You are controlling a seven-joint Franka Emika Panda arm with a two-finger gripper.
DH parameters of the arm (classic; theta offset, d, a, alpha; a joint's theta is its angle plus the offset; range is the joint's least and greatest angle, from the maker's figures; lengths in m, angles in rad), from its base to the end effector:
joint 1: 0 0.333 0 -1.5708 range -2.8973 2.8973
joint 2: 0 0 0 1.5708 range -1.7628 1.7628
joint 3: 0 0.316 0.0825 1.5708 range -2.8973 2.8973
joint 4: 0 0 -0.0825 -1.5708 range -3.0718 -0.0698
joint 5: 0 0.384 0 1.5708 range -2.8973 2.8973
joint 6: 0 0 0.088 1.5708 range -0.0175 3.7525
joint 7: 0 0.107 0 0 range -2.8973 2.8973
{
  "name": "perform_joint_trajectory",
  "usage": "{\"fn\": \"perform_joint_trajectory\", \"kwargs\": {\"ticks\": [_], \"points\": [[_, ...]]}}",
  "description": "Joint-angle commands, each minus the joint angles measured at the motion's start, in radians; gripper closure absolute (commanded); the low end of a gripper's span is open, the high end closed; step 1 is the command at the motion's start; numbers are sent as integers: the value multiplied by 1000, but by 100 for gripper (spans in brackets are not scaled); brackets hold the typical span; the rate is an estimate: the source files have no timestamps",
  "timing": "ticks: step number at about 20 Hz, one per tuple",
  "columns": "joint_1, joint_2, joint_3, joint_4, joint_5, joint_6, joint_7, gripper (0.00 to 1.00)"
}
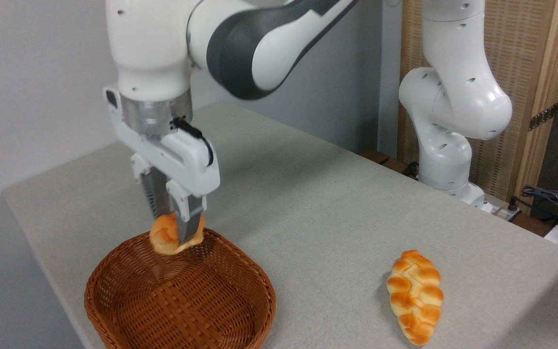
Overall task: Put bread into the basket
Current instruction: 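Lift the bun and carry it over the wicker basket, lowering it in, then open the gripper to release the bun and raise the gripper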
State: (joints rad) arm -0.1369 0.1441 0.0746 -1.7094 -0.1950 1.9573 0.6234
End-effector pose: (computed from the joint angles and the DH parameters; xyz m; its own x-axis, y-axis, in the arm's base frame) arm 0.6155 -0.0536 0.5100 0.8032 -0.5672 0.1820 -0.5875 -0.8047 0.0854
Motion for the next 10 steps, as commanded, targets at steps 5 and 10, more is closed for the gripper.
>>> {"fn": "perform_joint_trajectory", "kwargs": {"ticks": [5,10], "points": [[-7,52,-3,24,-18,63,-96,0],[-7,49,-1,25,-18,63,-91,0]]}}
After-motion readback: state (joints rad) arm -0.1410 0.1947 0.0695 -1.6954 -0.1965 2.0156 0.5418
